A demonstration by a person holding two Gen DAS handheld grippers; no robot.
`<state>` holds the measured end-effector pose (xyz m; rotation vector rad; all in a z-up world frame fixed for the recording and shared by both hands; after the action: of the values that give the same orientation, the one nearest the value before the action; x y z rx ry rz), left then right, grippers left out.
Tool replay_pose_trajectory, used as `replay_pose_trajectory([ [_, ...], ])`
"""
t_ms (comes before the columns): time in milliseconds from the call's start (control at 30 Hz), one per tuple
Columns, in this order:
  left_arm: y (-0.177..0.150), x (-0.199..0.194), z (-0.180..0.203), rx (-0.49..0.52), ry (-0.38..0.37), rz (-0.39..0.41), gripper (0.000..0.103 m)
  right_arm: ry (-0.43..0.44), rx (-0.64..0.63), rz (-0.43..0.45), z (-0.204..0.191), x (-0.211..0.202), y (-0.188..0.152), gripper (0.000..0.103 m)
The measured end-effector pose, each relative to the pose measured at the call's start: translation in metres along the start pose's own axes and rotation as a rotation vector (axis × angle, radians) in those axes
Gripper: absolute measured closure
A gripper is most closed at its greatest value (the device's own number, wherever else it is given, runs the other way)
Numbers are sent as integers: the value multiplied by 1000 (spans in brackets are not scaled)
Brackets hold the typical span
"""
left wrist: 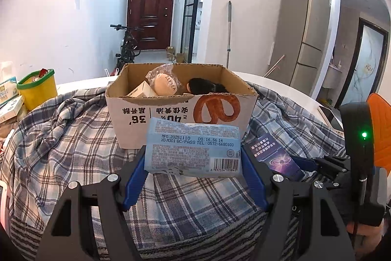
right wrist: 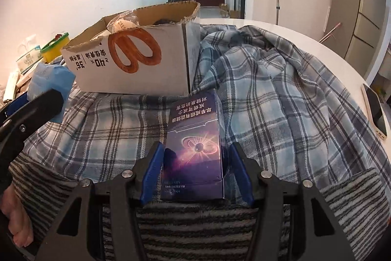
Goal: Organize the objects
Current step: 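Close the right tool on the dark purple box and lift it, then carry the blue pack and purple box up over the cardboard box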
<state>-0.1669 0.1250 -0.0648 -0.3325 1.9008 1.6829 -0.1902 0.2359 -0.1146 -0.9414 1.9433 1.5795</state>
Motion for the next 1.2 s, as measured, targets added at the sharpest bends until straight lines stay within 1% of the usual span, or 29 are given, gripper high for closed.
replay_pose_trajectory([
  [67,0,0,1,4,0,-1,29,-21,-22,-3,-6,1,0,48],
  [100,-1,0,1,6,0,-1,29,-38,-34,-8,-2,-3,-3,48],
  [167,-1,0,2,8,0,-1,29,-80,-69,-27,-4,1,-3,48],
  [233,-1,1,2,7,0,-1,29,-101,-108,-40,-10,3,-3,48],
  [333,-2,4,2,9,-13,-24,29,-106,-130,-53,-14,5,-6,49],
  [433,-2,5,1,3,-12,-29,29,-73,-99,-25,-9,-2,-5,50],
  [500,-2,3,0,0,-8,-19,29,-47,-90,25,-8,-11,-4,50],
  [600,0,-3,0,2,-1,10,29,-9,-108,127,-14,-31,-3,50],
  [700,2,-10,-1,9,11,51,29,28,-131,213,-20,-48,-2,50],
  [833,11,-27,-8,5,22,137,29,85,-120,340,-20,-72,0,50],
  [933,21,-38,-20,-28,28,173,29,147,-110,433,-18,-86,2,50],
  [1000,26,-46,-26,-39,39,190,29,166,-117,458,-20,-90,4,50],
  [1067,29,-59,-27,-33,64,223,29,158,-136,469,-23,-92,5,50],
  [1167,25,-82,-20,28,113,276,29,145,-162,502,-28,-98,4,50],
  [1200,23,-89,-18,45,105,287,29,142,-168,519,-29,-101,4,50],
])
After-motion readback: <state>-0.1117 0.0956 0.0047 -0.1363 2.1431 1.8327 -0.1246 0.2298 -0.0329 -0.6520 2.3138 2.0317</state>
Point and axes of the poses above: each gripper's, at about its wrist camera, not at the fingertips, and x roughly the way its jaws point, z to its right, y to its top, the point moved 4 cm from there along x, roughly the way its jaws point, and after that the axes turned 15 degrees about y, right-handed, at the moved point
